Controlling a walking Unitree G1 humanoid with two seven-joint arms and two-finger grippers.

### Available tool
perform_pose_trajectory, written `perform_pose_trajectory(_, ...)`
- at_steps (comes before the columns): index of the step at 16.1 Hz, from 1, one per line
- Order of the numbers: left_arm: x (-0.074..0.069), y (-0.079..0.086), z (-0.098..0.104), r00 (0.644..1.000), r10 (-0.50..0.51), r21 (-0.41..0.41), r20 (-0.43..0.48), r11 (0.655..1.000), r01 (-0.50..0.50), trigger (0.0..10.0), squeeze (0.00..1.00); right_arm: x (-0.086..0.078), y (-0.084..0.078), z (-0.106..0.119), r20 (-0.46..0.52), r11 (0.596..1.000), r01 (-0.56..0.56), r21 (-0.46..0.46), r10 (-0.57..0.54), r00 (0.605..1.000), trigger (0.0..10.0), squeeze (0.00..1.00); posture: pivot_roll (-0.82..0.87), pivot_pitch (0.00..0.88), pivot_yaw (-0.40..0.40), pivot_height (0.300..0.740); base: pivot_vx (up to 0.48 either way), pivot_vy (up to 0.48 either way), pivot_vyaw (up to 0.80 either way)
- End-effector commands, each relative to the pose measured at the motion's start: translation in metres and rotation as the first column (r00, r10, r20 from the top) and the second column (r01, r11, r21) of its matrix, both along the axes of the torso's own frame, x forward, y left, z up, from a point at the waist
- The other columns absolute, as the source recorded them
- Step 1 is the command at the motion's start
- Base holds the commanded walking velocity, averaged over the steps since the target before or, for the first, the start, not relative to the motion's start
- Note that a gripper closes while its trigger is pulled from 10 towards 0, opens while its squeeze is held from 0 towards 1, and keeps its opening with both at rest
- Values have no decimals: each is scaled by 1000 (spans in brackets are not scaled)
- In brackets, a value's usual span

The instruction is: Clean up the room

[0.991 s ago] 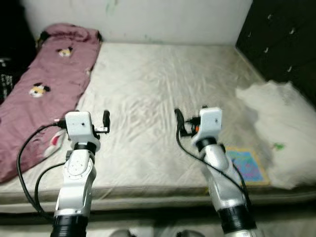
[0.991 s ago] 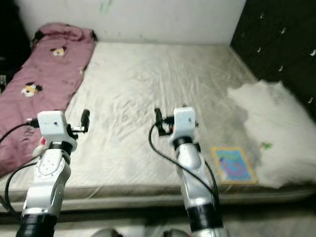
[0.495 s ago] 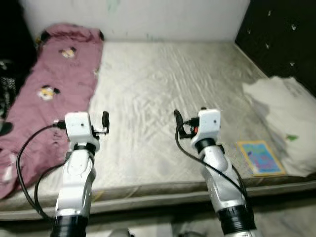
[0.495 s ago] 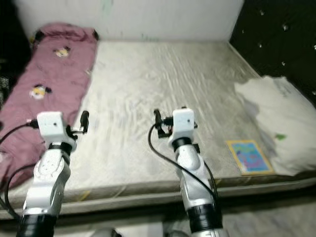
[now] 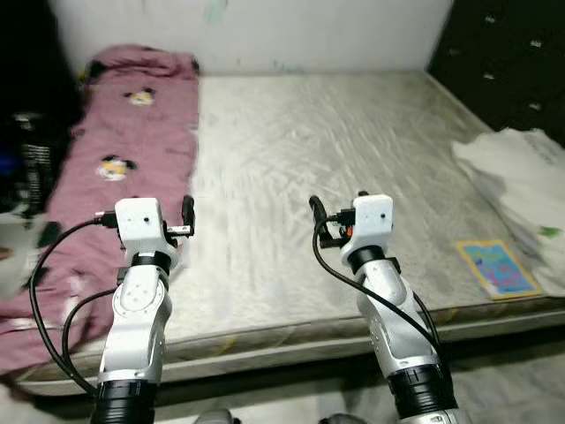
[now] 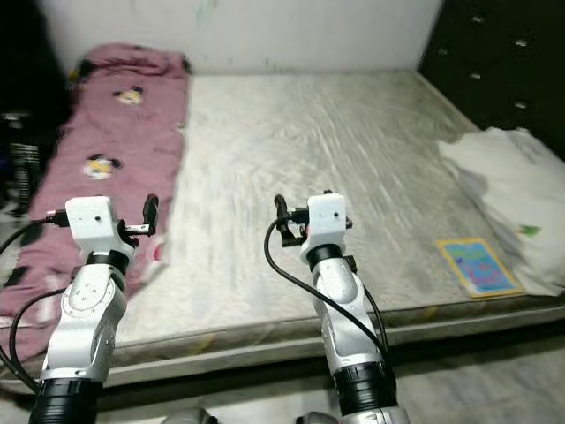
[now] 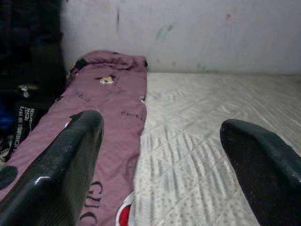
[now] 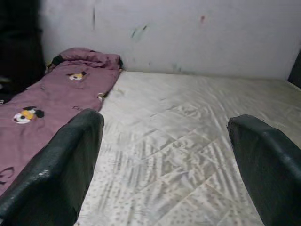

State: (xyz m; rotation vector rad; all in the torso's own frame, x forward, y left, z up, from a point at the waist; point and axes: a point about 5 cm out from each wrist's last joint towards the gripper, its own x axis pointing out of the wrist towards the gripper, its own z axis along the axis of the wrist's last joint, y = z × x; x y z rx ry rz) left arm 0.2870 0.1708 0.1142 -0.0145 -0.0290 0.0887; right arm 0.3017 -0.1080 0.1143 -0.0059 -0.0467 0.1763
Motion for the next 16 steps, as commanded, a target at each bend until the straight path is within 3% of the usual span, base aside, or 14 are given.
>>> perform_pose_trajectory(1,1,-8,1,1000,-20,-11,3,1000,20,10000,0,0,-10,-1,-3,1000,29,-6,-29,1000,10000,0,52,0,-3,740,0,480,0)
perform_pose_trajectory(10,2,-6,2,1000,9,-1,16,1000,-9,10000,0,1,-10,-2,-11,1000,20,-17,-20,1000,10000,0,50,0,-9,740,0,480,0)
perform_pose_trajectory(16,2,-7,2,1000,6,-51,18,999,-5,10000,0,1,-10,-1,-8,1000,24,-21,-24,1000,10000,0,47,0,-9,740,0,480,0)
